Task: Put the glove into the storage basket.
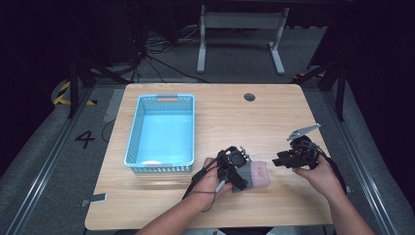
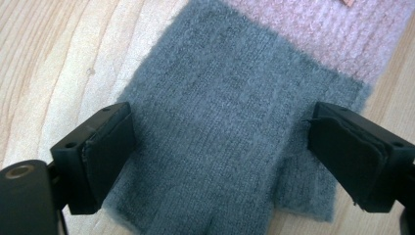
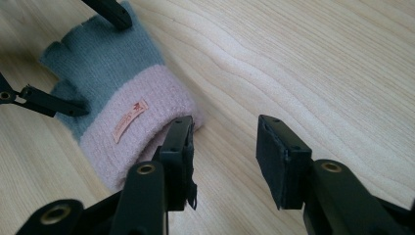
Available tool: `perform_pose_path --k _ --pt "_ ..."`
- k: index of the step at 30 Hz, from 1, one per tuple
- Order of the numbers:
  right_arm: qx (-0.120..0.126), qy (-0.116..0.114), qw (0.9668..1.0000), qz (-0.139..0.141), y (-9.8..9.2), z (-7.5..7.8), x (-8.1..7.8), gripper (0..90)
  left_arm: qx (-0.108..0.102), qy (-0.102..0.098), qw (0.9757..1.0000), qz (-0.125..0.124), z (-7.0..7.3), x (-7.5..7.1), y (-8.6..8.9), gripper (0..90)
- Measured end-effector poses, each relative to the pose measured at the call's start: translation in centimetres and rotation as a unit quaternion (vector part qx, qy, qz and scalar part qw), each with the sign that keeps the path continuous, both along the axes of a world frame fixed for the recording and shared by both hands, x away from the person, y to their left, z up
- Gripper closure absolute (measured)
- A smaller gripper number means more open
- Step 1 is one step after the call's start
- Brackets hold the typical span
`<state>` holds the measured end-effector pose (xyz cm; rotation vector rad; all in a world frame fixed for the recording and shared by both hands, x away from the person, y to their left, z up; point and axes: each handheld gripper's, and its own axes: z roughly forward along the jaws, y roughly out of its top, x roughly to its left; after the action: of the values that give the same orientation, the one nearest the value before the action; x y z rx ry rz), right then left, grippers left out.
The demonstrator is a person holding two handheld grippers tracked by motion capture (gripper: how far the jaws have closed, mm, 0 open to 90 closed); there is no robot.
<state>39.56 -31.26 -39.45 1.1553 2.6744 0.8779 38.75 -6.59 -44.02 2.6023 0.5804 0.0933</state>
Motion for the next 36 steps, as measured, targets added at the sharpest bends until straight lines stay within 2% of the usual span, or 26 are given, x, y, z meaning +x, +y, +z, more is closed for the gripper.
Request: perform_pose_path --k 7,15,17,20,25,31,36 --pt "0.001 -0.001 1.0000 0.001 0.0 0.0 0.0 57.6 -0.004 0.001 1.0000 -0.004 -0.1 0.1 0.1 9.9" --pt "0.001 -0.002 1.0000 0.001 0.0 0.0 0.0 57.3 0.000 -0.004 1.0000 0.004 0.0 -0.1 0.0 17.6" --pt "0.004 -0.004 1.0000 -0.001 -0.1 0.2 0.0 57.2 0.000 -0.001 1.0000 0.006 0.1 -0.2 -0.1 23.0" --pt "0.005 -0.008 1.0000 -0.001 -0.2 0.3 0.0 57.3 0.004 0.000 1.0000 0.008 0.2 -0.4 -0.2 26.4" --pt "0.006 -0.009 0.9999 -0.001 -0.3 0.4 -0.1 57.2 0.001 0.003 1.0000 0.002 0.4 -0.4 -0.3 36.3" --pt "0.011 -0.010 0.9999 -0.002 -0.4 0.5 0.0 57.2 0.000 0.007 0.9999 -0.012 0.7 -0.9 -0.4 57.5" --pt "0.011 -0.010 0.9999 -0.002 -0.4 0.5 0.1 57.2 -0.005 0.010 0.9997 -0.020 1.0 -0.9 -0.2 64.3"
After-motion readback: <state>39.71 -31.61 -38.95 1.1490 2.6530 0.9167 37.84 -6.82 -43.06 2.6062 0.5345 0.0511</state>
